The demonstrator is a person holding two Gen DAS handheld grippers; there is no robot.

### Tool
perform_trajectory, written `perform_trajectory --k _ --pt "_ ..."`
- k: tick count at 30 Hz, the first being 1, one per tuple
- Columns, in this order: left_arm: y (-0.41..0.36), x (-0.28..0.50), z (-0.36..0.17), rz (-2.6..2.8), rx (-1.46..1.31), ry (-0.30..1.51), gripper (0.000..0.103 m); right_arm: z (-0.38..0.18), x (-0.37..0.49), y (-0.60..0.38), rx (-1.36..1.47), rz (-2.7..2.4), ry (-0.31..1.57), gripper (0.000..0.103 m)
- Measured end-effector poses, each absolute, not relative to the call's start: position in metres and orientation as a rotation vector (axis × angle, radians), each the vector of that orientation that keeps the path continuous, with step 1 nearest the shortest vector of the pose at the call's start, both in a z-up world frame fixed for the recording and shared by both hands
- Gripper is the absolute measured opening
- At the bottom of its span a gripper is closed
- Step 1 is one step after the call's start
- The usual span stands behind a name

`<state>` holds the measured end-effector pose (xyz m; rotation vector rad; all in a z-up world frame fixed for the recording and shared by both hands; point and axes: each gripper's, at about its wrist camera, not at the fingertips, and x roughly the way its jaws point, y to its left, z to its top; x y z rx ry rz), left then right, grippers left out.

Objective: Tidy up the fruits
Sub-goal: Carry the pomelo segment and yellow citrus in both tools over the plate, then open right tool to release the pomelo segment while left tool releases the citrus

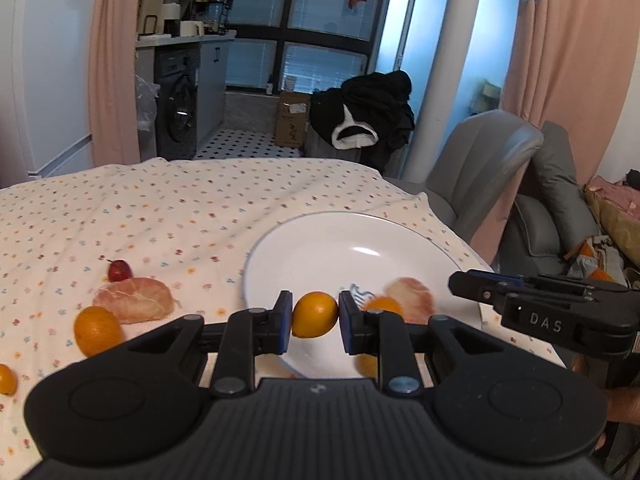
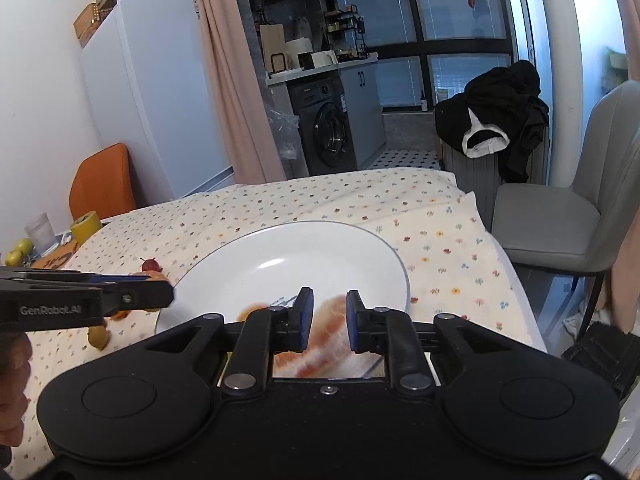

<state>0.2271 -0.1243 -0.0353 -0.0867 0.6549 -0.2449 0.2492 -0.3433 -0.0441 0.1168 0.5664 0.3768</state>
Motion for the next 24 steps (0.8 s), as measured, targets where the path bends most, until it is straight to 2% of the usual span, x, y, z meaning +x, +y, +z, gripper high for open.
perform_trajectory --k 4,12,14,18,24 --pt "-0.127 0.228 -0.038 -0.254 -0.1 0.66 0.024 -0.043 0.245 -0.346 0.121 0.363 0.556 0.042" --pt "-0.114 0.224 -0.034 -0.223 -0.121 0.661 0.028 -0.037 0.239 -0.338 0.094 0.341 0.522 0.072" --pt "-0.108 0.22 -0.032 -0.207 -0.121 0.658 0.035 -0.035 0.236 -0.332 0.068 0.333 0.51 0.08" --pt "-0.096 0.21 -0.028 -0.171 -0.124 0.645 0.05 -0.033 0.234 -0.327 0.074 0.357 0.519 0.082" --pt "-0.079 0.196 -0.023 -0.132 -0.129 0.634 0.068 -0.03 0.23 -0.316 0.073 0.39 0.522 0.092"
